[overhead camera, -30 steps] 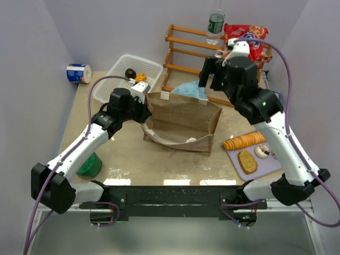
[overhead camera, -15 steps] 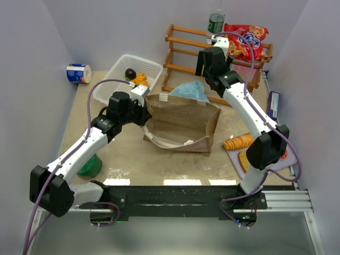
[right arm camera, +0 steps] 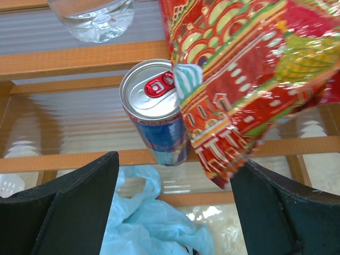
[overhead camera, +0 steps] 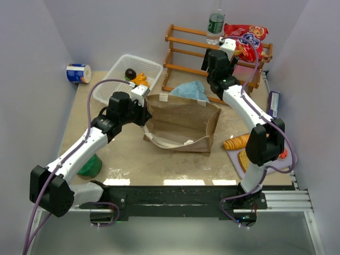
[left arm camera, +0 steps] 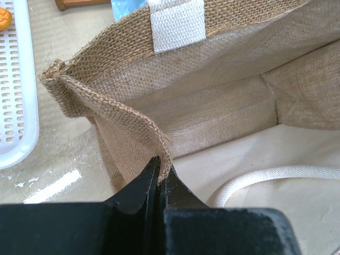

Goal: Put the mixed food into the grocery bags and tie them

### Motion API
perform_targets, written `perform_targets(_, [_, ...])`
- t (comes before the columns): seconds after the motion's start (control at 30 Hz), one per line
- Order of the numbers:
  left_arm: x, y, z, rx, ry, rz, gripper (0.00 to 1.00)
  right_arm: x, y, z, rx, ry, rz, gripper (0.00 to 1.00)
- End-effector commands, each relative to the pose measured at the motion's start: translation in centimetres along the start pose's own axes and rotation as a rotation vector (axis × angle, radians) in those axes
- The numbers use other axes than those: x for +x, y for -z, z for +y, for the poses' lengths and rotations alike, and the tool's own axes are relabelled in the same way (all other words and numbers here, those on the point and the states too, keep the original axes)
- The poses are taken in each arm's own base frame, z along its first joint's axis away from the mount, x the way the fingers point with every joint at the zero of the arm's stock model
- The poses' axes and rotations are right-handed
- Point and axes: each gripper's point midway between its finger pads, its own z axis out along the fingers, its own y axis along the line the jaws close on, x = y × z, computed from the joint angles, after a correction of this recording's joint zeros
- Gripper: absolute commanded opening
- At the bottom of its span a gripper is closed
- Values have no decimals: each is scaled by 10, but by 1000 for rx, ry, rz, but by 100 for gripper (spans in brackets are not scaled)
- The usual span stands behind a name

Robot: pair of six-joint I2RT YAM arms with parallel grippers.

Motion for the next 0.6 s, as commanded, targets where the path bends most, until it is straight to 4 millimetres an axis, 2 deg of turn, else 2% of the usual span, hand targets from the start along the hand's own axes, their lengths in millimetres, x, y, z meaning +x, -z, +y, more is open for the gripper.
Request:
perform_targets(0.0, [0,1,0,9,-18,-7,0,-10,-21,5,7,-43,-106,86])
perform_targets(0.07, [0,1,0,11,-19,-6,0,-1,-31,6,2,-28,-98,86])
perform_targets(0.13, [1,0,0,11,-19,-5,0,-2,-39,6,4,-20,-106,86])
perform_targets(0.3, [4,-2,0,16,-20,9,0,12,-52,2,47,15,-99,86])
perform_targets(0.57, [6,-5,1,15,-21,16,0,14,-66,0,53,53,-142,86])
